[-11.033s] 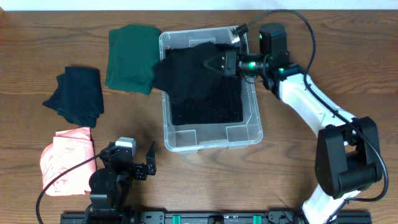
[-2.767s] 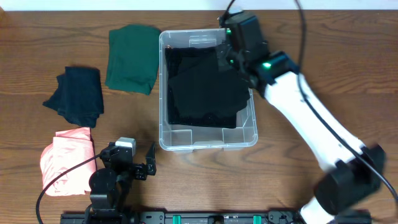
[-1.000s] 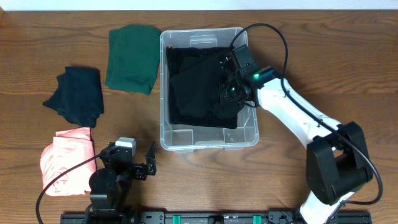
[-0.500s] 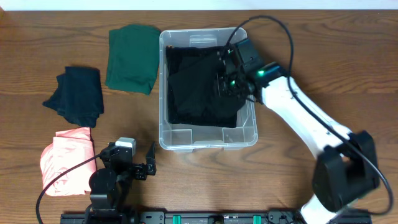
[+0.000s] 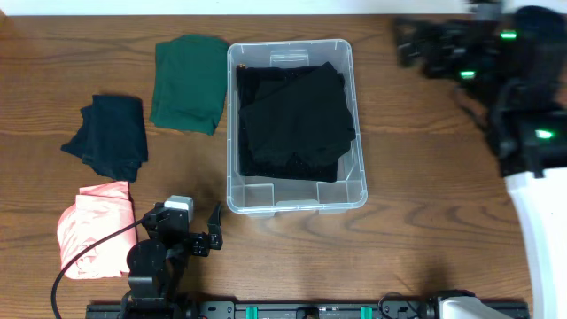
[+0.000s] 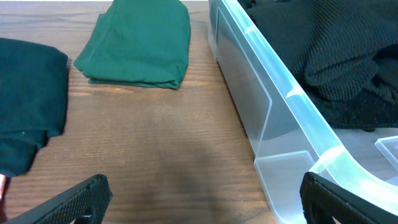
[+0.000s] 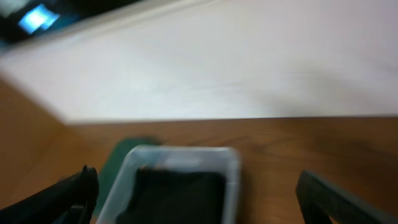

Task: Pack container
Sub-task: 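Release the garment and withdraw the right gripper to the top right, then move the left gripper up to the dark green folded cloth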

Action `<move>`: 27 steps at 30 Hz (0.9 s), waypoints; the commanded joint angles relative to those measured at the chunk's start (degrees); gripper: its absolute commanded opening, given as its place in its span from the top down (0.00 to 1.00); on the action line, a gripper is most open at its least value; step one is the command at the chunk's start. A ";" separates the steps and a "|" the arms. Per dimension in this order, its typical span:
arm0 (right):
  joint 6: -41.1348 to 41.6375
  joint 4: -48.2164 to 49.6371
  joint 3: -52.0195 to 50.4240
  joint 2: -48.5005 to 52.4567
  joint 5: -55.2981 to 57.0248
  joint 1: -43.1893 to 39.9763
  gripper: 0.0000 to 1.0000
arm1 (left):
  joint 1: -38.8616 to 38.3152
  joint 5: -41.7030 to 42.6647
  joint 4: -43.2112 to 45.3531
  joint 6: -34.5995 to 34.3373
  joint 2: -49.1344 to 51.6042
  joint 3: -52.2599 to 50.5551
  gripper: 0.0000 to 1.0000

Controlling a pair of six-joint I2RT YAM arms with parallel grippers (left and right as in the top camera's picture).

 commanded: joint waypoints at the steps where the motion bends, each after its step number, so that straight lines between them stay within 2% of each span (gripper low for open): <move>1: 8.55 -1.05 0.17 -1.60 -1.01 -7.41 0.01 | -0.07 -0.26 0.07 0.28 -0.31 -1.09 0.02; 6: 13.90 -3.19 0.15 -1.81 -3.82 -14.53 0.01 | -0.07 -0.28 0.42 0.28 -0.31 -1.09 0.02; 15: 13.88 -7.15 0.15 -1.79 -3.80 -14.91 0.01 | -0.07 -0.61 4.57 0.13 -0.31 -1.07 0.02; 18: 13.86 -7.93 0.15 -1.79 -3.80 -14.91 0.01 | -0.07 -0.81 6.10 -2.36 -0.31 -0.33 0.02; 23: 13.86 -11.45 0.15 -1.79 -3.80 -14.91 0.01 | -0.07 -5.97 5.86 -7.56 1.86 4.48 0.02; 27: 13.90 -13.55 0.15 -1.79 -3.82 -14.91 0.01 | -0.07 -7.87 5.73 -10.71 8.79 13.49 0.02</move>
